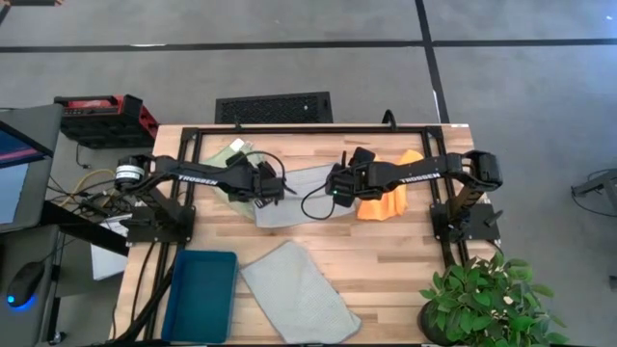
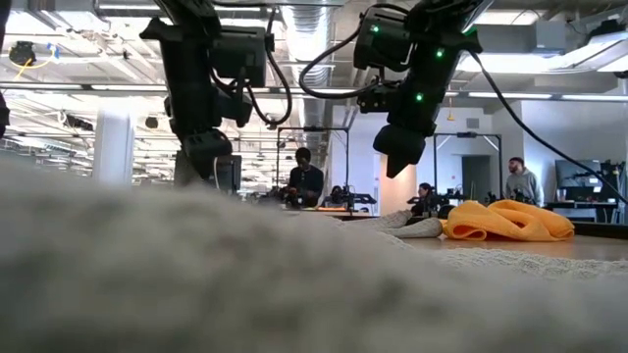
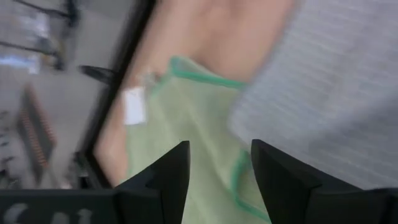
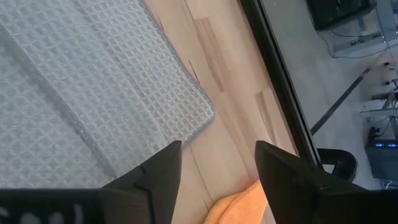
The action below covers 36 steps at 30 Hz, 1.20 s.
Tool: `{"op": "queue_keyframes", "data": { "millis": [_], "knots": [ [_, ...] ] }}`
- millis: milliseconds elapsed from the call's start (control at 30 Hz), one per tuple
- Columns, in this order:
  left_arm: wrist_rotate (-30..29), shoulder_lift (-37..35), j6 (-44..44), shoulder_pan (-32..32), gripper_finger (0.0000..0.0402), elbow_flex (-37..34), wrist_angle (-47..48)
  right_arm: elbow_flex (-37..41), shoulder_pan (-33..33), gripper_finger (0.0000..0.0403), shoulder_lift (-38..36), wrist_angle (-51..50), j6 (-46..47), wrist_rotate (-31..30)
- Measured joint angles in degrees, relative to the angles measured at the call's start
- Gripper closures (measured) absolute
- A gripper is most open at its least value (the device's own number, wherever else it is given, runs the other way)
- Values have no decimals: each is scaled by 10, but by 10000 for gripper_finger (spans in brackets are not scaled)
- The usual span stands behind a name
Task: Fold microfiber towels
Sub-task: Fold the top gray microfiber towel
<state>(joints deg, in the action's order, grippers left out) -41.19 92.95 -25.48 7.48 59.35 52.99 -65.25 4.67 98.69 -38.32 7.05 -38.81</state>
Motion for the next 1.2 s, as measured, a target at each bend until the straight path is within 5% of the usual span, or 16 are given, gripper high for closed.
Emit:
{"op": "queue_keyframes", "data": {
  "millis": [300,500,767,1033,1200],
  "knots": [
    [41,-3,6,40,236,0,1,0,0,184,0,0,1,17],
    [73,-34,18,-10,236,20,-3,0,-1,184,0,0,1,60],
    [185,-28,223,-73,236,32,-104,0,0,186,0,7,1,60],
    [165,75,268,-78,236,31,-145,0,-5,187,0,12,1,60],
    [101,116,290,-77,236,31,-170,0,-5,187,0,12,0,61]
  ]
}}
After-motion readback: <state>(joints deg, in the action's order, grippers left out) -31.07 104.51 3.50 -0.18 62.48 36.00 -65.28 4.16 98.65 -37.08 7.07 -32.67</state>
